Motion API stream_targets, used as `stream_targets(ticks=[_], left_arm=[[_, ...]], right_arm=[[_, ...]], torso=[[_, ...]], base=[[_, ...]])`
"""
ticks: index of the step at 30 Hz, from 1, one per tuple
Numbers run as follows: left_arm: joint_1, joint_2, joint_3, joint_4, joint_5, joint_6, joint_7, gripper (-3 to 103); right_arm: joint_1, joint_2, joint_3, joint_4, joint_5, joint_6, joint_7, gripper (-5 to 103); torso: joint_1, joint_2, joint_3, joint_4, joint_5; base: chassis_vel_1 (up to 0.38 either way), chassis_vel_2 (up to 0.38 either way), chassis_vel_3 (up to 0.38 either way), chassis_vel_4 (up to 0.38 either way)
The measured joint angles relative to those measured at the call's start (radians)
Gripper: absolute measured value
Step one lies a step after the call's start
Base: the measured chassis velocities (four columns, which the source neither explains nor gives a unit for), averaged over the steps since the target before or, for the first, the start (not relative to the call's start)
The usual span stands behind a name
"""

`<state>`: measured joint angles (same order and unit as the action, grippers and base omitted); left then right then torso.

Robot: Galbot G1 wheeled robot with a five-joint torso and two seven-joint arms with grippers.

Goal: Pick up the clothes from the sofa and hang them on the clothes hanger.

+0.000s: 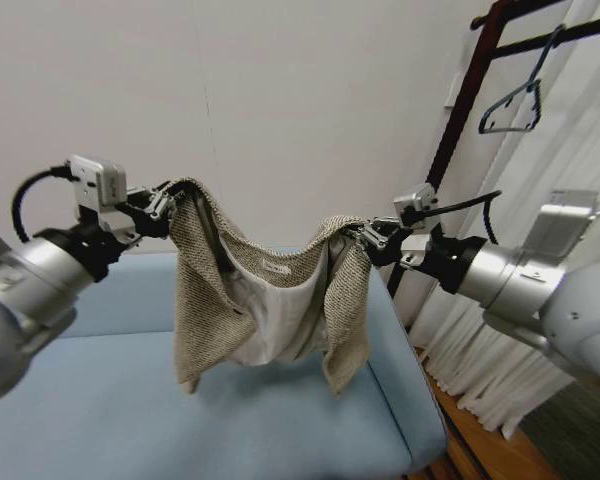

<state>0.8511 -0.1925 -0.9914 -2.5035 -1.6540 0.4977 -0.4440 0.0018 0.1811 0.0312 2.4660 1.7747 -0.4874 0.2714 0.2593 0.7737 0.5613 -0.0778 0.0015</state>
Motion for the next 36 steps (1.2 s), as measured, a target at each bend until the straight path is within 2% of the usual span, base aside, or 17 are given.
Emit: stream_targets(ticks=[2,3,4,6,11,12,15,16,20,21,22,26,29,30,34,35,36], left_arm=[[-0.003,0.013,-0.021,0.0,-0.039,0.021,-0.025,2],[-0.009,0.036,-0.062,0.0,-0.137,0.06,-0.084,2],[-0.01,0.047,-0.079,0.0,-0.184,0.075,-0.114,2],[-0.01,0.053,-0.086,0.001,-0.209,0.082,-0.13,2],[-0.014,0.085,-0.1,0.001,-0.492,0.158,-0.348,2],[-0.014,0.085,-0.1,0.001,-0.492,0.158,-0.348,2],[-0.005,0.076,-0.029,0.002,-0.612,0.175,-0.477,2],[-0.005,0.076,-0.029,0.002,-0.612,0.175,-0.477,2],[0.04,0.027,0.049,0.003,-0.733,0.175,-0.616,2],[0.04,0.027,0.049,0.003,-0.733,0.175,-0.616,2],[0.062,0.002,0.079,0.003,-0.771,0.173,-0.653,2],[0.08,-0.055,0.164,0.022,-0.782,0.174,-0.667,2],[0.069,-0.143,0.341,0.149,-0.676,0.184,-0.641,2],[0.069,-0.143,0.341,0.149,-0.676,0.184,-0.641,2],[0.042,-0.266,0.54,0.345,-0.436,0.175,-0.563,2],[0.031,-0.294,0.572,0.386,-0.376,0.169,-0.543,2],[0.031,-0.294,0.572,0.386,-0.376,0.169,-0.543,2]], right_arm=[[0.004,-0.015,0.001,0.0,0.01,-0.001,-0.014,1],[0.006,-0.04,0.002,0.002,0.024,-0.001,-0.035,1],[0.011,-0.05,0.0,0.006,0.034,-0.003,-0.04,1],[0.017,-0.053,-0.003,0.008,0.041,-0.006,-0.041,1],[0.062,-0.06,-0.037,0.024,0.116,-0.067,-0.026,1],[0.062,-0.06,-0.037,0.024,0.116,-0.067,-0.026,1],[0.046,-0.056,-0.069,0.022,0.128,-0.116,-0.015,1],[0.046,-0.056,-0.069,0.022,0.128,-0.116,-0.015,1],[0.04,0.009,-0.191,0.014,0.118,-0.155,0.054,1],[0.04,0.009,-0.191,0.014,0.118,-0.155,0.054,1],[0.042,0.044,-0.259,-0.005,0.089,-0.159,0.075,1],[0.042,0.111,-0.367,-0.058,-0.011,-0.162,0.088,1],[0.025,0.233,-0.486,-0.164,-0.159,-0.162,0.099,1],[0.025,0.233,-0.486,-0.164,-0.159,-0.162,0.099,1],[0.02,0.43,-0.632,-0.357,-0.343,-0.147,0.058,1],[0.019,0.454,-0.655,-0.385,-0.374,-0.138,0.045,1],[0.019,0.454,-0.655,-0.385,-0.374,-0.138,0.045,1]], torso=[[0.0,0.0,0.0,-0.0001,-0.0001],[0.0,0.0,0.0,-0.0003,0.0],[0.0,0.0,0.0,-0.0003,0.0001],[0.0,0.0,0.0,-0.0004,0.0001],[0.0,0.0,0.0,0.0,-0.0003],[0.0,0.0,0.0,0.0,-0.0003],[0.0,0.0,0.0,-0.0004,0.0002],[0.0,0.0,0.0,-0.0004,0.0002],[0.0,0.0,0.0,-0.0001,0.0002],[0.0,0.0,0.0,-0.0001,0.0002],[0.0,0.0,0.0,0.0002,0.0],[0.0,0.0,0.0,0.0003,-0.0002],[0.0,0.0,0.0,-0.0006,-0.0002],[0.0,0.0,0.0,-0.0006,-0.0002],[0.0,0.0,0.0,0.0007,-0.0001],[0.0,0.0,0.001,0.0008,-0.0004],[0.0,0.0,0.001,0.0008,-0.0004]], base=[[0.0,0.0,0.0,0.0],[0.0,0.0,0.0,0.0],[0.0,0.0,0.0,0.0],[0.0,0.0,0.0,0.0],[0.0,0.0,0.0,0.0],[0.0,0.0,0.0,0.0],[0.0,0.0,0.0,0.0],[0.0,0.0,0.0,0.0],[0.0,0.0,0.0,0.0],[0.0,0.0,0.0,0.0],[0.0,0.0,0.0,0.0],[0.0,0.0,0.0,0.0],[0.0,0.0,0.0,0.0],[0.0,0.0,0.0,0.0],[0.0,0.0,0.0,0.0],[0.0,0.0,0.0,0.0],[0.0,0.0,0.0,0.0]])
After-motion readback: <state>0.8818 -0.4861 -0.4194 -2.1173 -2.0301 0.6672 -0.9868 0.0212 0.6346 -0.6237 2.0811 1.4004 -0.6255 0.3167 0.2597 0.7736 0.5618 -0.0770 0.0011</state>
